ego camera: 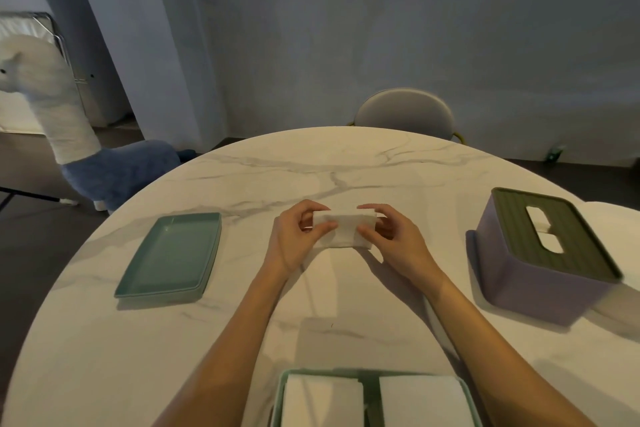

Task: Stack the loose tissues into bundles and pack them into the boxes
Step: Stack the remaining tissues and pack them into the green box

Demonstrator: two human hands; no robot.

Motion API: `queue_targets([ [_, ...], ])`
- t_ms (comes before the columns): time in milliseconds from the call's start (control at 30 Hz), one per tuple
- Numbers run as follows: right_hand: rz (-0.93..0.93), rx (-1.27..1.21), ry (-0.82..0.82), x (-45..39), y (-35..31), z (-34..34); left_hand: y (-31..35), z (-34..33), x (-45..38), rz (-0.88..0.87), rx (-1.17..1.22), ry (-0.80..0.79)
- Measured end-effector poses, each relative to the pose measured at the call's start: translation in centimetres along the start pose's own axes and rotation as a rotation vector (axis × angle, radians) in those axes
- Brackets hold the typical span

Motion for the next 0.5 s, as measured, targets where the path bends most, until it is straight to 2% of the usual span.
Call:
queue_targets([
  [200, -0.015, 0.027, 0.036, 2.8, -2.8, 1.9, 4.7, 1.4, 1.8, -0.062, -0.074, -0.08],
  [300, -0.071, -0.059, 0.011, 4.8, -5.2, 3.3, 7.9, 2.1, 3.4, -0.056, -0.111, -0.127],
  [367, -0.107, -0.158, -0.005, 6.3, -7.7, 4.4, 10.5, 2.9, 4.8, -0.009, -0.125, -0.144],
  [433, -0.166, -0.265, -0.005, 7.9, -10.5, 5.5, 13.3, 3.7, 6.3, 0.099, -0.015, -0.191],
  [500, -0.299, -0.415, -0.017, 9.9, -12.6, 6.3, 15.7, 4.3, 8.4, 0.204, 0.064, -0.217],
])
Point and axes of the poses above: each hand's wrist, its own x-axis away from the middle knuckle, its own z-axis out of the back of the hand, y = z × x, the point moved 1 cm from there along -x, towards the middle knuckle, and after that the axes turned 7 degrees about y, right-handed, at the moved point
